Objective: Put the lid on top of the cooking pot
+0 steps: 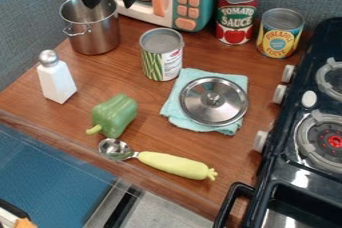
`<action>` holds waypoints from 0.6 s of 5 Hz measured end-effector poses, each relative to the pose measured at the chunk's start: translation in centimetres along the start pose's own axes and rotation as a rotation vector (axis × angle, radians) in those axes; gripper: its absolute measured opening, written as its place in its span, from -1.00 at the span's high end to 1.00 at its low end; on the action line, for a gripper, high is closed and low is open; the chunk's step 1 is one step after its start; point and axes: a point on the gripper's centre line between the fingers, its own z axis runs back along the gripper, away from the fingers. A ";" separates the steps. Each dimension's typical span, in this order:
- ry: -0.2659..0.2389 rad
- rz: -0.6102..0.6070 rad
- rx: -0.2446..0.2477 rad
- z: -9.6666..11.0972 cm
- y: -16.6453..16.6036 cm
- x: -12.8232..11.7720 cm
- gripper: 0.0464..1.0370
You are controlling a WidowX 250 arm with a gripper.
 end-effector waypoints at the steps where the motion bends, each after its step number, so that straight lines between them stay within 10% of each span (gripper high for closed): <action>1: 0.039 -0.002 -0.001 -1.4 0.2 -0.2 -0.93; 3: 0.100 -0.252 0.063 -5.9 -3.4 -0.9 -0.93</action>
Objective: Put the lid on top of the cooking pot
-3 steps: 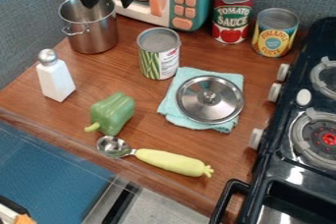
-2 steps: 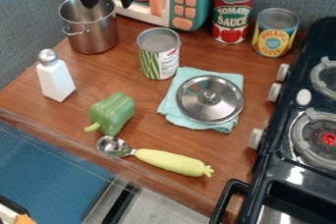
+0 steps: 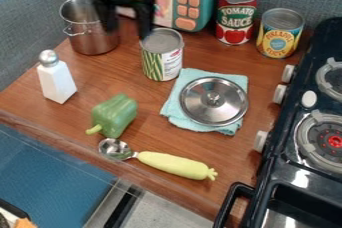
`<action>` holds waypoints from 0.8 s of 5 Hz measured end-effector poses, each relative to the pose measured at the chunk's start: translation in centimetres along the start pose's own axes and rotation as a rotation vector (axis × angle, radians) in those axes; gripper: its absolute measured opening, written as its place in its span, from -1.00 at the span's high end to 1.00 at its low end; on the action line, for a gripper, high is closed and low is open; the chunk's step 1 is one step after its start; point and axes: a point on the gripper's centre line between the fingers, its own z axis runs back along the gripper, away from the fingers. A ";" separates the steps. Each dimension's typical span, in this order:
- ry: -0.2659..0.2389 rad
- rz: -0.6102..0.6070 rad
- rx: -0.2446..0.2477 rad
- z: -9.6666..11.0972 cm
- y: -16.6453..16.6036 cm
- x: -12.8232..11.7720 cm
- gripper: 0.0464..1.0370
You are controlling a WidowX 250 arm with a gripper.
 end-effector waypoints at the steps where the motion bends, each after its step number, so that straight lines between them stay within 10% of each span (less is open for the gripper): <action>1: -0.017 -0.022 0.006 -0.9 -2.7 0.7 -0.93; 4: -0.029 -0.074 0.042 -4.4 -9.0 2.0 -0.93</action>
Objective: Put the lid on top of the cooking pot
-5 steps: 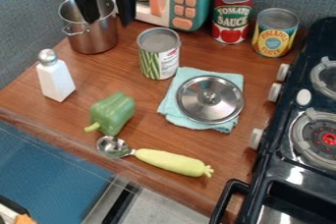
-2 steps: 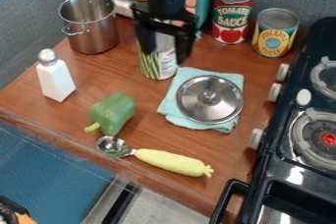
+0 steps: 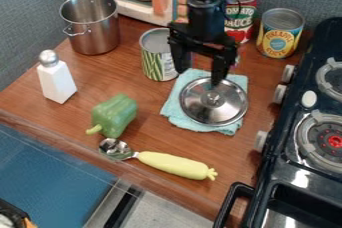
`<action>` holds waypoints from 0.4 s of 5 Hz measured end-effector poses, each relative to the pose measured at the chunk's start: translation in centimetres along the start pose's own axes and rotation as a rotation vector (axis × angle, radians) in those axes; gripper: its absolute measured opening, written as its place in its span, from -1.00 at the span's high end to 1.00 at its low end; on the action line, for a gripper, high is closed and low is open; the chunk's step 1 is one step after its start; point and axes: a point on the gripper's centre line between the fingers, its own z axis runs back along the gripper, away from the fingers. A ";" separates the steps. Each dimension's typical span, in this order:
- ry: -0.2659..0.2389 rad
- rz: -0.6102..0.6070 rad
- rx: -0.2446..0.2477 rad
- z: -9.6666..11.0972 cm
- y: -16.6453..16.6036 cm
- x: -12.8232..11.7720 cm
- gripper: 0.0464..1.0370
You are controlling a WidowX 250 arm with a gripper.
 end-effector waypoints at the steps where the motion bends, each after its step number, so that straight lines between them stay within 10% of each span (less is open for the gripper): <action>1: 0.031 -0.008 0.001 -2.0 -1.7 0.4 -0.93; 2: 0.023 0.011 0.004 -2.3 -2.1 1.6 -0.93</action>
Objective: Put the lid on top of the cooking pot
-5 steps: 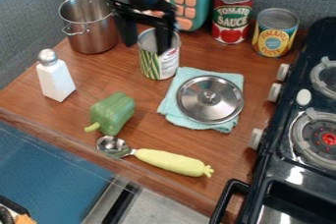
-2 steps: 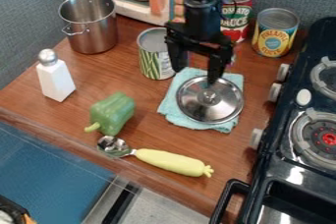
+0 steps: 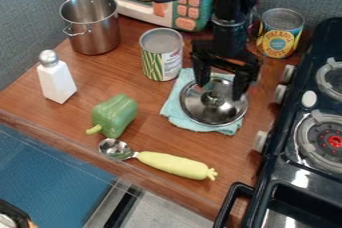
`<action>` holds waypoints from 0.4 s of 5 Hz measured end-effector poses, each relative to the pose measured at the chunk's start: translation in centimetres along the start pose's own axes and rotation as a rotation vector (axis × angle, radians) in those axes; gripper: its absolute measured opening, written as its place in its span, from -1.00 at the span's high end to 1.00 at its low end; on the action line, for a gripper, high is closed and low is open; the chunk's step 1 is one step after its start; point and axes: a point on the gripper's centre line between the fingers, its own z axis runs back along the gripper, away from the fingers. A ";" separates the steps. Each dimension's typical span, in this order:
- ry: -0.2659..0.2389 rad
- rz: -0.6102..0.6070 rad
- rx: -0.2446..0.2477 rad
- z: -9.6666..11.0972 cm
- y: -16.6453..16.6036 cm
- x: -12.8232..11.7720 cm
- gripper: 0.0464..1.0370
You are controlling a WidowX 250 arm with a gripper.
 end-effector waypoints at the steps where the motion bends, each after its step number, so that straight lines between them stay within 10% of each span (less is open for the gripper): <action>1: 0.002 0.010 -0.004 -0.5 -0.1 0.5 -0.88; 2: -0.003 0.011 -0.010 -0.3 0.0 0.6 -0.65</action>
